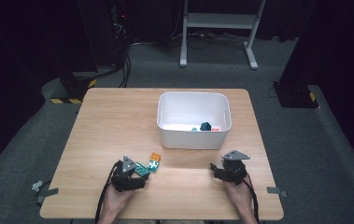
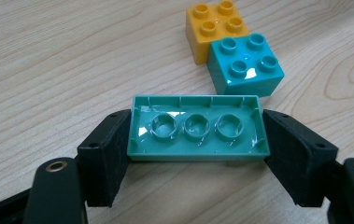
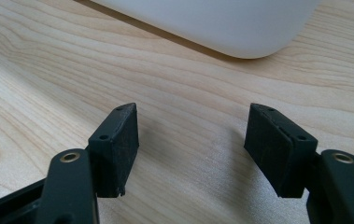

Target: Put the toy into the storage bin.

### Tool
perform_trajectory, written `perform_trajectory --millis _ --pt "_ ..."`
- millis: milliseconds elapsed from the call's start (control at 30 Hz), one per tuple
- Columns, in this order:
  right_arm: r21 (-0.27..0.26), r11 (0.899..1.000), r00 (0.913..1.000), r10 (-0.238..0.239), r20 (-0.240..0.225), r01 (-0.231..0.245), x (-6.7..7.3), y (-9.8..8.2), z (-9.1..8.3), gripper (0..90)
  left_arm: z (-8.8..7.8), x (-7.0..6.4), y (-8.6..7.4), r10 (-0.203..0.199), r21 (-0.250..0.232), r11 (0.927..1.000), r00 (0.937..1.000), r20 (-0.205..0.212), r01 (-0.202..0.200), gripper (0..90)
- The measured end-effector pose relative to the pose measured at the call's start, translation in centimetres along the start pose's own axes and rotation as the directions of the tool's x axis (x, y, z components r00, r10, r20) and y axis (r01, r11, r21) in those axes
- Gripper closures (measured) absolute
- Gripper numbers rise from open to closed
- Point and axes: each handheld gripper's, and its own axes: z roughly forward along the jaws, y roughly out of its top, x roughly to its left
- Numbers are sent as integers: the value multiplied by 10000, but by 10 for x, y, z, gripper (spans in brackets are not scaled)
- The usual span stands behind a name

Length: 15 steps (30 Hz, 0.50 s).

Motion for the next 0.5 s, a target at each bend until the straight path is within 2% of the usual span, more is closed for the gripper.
perform_trajectory --millis 167,500 --pt "-1 10000 10000 -35 -9 35 0 0 0 344 -5 1 0 34 57 10000 10000 -56 -34 272" --pt "5 10000 10000 -49 -11 49 0 0 0 336 -11 6 7 -207 376 9991 9998 38 205 273"
